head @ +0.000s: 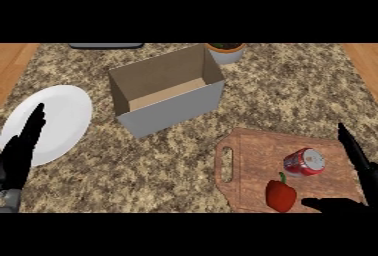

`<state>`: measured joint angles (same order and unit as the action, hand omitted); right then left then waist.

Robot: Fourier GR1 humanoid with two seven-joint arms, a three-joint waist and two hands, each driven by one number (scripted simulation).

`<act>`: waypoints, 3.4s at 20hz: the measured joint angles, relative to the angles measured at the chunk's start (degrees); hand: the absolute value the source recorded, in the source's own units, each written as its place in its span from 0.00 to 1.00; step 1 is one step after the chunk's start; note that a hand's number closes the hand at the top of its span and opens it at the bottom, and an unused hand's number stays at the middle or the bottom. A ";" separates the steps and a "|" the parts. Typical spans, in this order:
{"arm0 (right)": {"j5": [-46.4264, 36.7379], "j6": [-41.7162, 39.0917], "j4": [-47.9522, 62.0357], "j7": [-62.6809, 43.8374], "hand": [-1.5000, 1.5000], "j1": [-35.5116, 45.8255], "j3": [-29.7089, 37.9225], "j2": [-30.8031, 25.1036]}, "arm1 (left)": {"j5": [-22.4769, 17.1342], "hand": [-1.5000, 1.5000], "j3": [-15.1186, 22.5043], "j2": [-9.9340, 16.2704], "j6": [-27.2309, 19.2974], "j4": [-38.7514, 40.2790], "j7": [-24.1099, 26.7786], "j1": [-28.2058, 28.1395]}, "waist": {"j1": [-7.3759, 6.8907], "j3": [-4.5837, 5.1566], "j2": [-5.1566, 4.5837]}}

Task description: Pick the bell pepper from the cutting board and place it in the cardboard box

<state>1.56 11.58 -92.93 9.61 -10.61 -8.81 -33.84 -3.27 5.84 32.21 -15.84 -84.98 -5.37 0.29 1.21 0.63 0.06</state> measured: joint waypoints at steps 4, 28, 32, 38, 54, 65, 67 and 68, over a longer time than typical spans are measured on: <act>-0.64 4.60 0.45 9.91 0.00 -8.95 -1.69 6.64 | 0.58 0.50 -2.00 0.54 -0.94 2.82 0.07 0.40 | 0.72 -0.49 0.09; -20.00 -12.24 -10.24 -14.56 0.00 -8.61 -5.68 -12.58 | 4.51 0.50 -3.60 -2.26 0.89 9.64 2.25 5.34 | -1.79 -0.50 -0.19; -21.11 -17.87 -11.80 -23.35 0.00 -3.31 -8.15 -10.27 | 5.42 0.50 -4.18 -2.64 1.31 9.19 1.11 5.62 | -1.66 -0.51 -0.08; -25.78 -21.97 -8.18 -28.05 0.00 2.34 -10.25 -5.23 | 6.93 0.50 -5.58 -4.46 2.02 10.73 2.63 5.54 | -1.43 -0.45 0.05; -30.92 -29.78 -12.11 -27.25 0.00 1.33 -8.17 3.26 | 11.07 0.50 -10.10 -7.41 5.52 8.71 2.20 4.27 | -1.06 -0.53 0.08; -37.33 -34.05 -13.63 -32.26 0.00 1.28 -10.70 9.13 | 13.19 0.50 -12.57 -8.96 7.56 8.38 1.69 5.03 | -1.17 -0.53 0.08; -37.79 -34.88 -12.95 -33.55 0.00 1.84 -10.35 9.95 | 13.18 0.50 -13.29 -8.98 8.00 9.36 3.17 4.82 | -1.19 -0.49 0.11; -38.03 -35.05 -12.02 -33.50 0.00 2.17 -9.99 10.13 | 13.31 0.50 -13.51 -9.27 7.94 10.00 4.34 4.27 | -1.22 -0.45 0.14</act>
<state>-36.47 -23.47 -104.94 -23.89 -8.44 -18.80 -23.70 10.05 -7.67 22.94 -7.90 -74.98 -1.03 4.56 -0.01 0.18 0.20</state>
